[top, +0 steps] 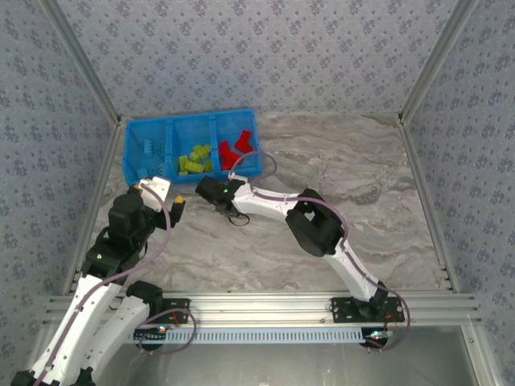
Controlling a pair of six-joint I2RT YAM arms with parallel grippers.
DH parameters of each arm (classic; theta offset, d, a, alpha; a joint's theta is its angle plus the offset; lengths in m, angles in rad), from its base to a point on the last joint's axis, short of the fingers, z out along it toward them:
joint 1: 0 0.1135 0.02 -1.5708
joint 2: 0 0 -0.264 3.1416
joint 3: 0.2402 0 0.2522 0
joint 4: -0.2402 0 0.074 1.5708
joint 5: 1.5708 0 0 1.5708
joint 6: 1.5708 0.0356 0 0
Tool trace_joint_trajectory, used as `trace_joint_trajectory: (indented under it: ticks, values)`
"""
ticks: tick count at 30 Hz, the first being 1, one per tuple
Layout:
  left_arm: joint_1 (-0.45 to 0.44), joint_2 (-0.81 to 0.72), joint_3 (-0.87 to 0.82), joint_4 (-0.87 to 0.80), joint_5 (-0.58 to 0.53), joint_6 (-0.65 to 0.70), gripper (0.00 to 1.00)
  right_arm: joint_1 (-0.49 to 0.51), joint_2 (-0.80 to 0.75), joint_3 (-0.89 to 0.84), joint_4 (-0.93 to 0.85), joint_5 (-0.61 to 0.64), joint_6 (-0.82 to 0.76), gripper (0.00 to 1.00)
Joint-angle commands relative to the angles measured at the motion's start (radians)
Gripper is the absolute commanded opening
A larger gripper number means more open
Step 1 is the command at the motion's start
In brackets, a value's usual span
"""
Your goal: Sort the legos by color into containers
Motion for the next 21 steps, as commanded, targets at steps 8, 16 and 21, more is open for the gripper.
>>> trace_joint_trajectory:
  ticks: [8,16,21]
  values:
    - [0.009,-0.001,-0.022,0.013,0.524,0.138,0.9,-0.055,-0.509,-0.581,0.36,0.024,-0.129,0.19]
    - [-0.036,0.016,-0.08,0.023,0.72,0.285,0.99,-0.189,-0.932,-0.934,0.812,-0.343,-0.692,0.25]
    - [-0.039,0.037,-0.074,0.019,0.597,0.263,0.99,-0.212,-0.847,-0.759,0.7,-0.34,-0.897,0.25]
